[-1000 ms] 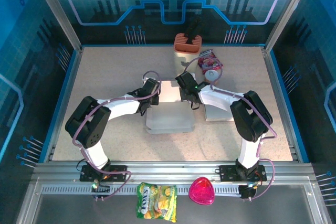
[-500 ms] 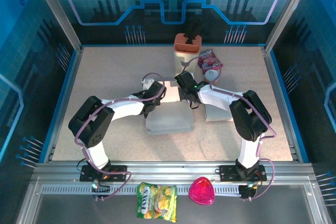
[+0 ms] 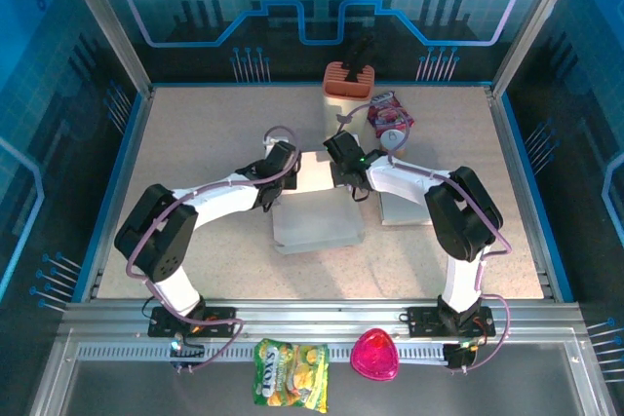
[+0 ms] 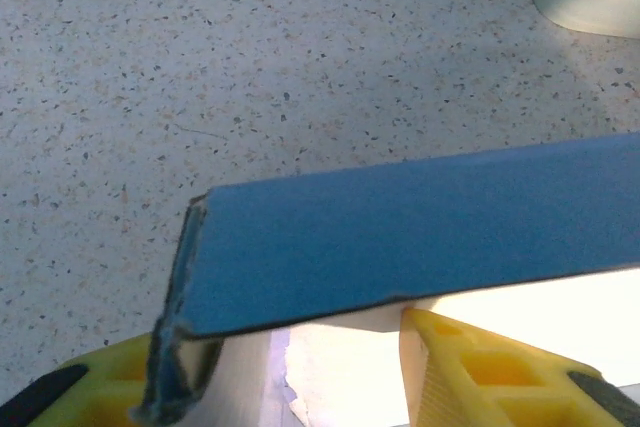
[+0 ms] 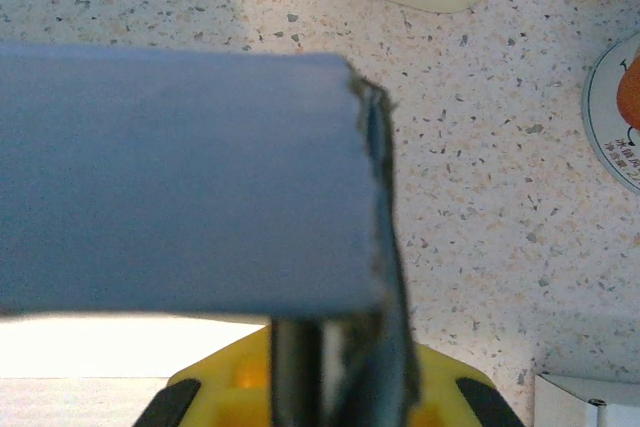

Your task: Fold the paper box

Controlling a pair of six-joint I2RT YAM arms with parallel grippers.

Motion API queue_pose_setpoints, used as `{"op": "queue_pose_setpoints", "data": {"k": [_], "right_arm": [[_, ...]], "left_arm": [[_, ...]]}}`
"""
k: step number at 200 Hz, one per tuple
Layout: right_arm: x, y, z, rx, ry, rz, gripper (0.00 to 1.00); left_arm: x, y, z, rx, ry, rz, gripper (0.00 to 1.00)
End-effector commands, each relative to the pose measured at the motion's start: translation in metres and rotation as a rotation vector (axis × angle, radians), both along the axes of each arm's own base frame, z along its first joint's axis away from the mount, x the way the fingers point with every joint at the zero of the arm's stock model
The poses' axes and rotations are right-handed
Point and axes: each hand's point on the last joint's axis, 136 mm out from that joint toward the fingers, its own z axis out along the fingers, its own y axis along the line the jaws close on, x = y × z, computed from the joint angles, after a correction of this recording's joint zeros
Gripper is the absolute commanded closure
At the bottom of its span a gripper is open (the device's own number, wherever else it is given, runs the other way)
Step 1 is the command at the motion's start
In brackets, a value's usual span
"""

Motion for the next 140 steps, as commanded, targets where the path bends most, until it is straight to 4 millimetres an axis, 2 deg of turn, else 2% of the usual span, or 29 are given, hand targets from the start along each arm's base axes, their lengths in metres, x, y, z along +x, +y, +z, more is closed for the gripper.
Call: {"op": "queue_pose_setpoints", "data": {"k": [1,26,60,94,118,140], "right_arm": [[-0.009,0.000,-0.014,-0.035,0.062,0.028,1.00],[-0.009,0.000,-0.013,-0.037,0.062,0.023,1.00],[-0.009,0.001,-0.012,-0.034,0.059,0.022,1.00],[-0.009,0.001,-0.012,-0.034,0.058,0.022,1.00],[-0.009,0.000,-0.011,-0.033,0.056,0.020,1.00],[-0.009,0.001,-0.011,-0.032,0.057,0.021,1.00]], "left_arm": [[0.001,-0.002,-0.004,0.004,0.032,-0.034,0.60],[-0.002,0.001,-0.009,0.007,0.039,-0.024,0.62],[-0.004,0.017,-0.016,0.082,0.058,0.040,0.77],[-0.001,0.025,-0.026,0.139,0.076,0.075,0.80],[0.000,0.031,-0.029,0.171,0.078,0.108,0.89],[-0.002,0.037,-0.033,0.202,0.093,0.134,0.91]]}}
